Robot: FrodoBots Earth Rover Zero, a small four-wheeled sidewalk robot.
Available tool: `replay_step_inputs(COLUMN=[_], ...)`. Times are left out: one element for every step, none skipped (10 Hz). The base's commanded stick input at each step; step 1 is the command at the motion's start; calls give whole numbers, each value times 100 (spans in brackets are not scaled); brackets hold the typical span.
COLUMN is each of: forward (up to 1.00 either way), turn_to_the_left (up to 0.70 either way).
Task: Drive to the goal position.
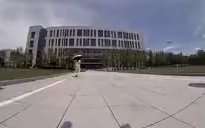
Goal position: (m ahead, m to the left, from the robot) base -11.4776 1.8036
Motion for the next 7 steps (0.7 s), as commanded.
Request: replay_step_inputs(forward=[70,70,70,70,70,70,70], turn_to_the_left=[0,0,0,0,0,0,0])
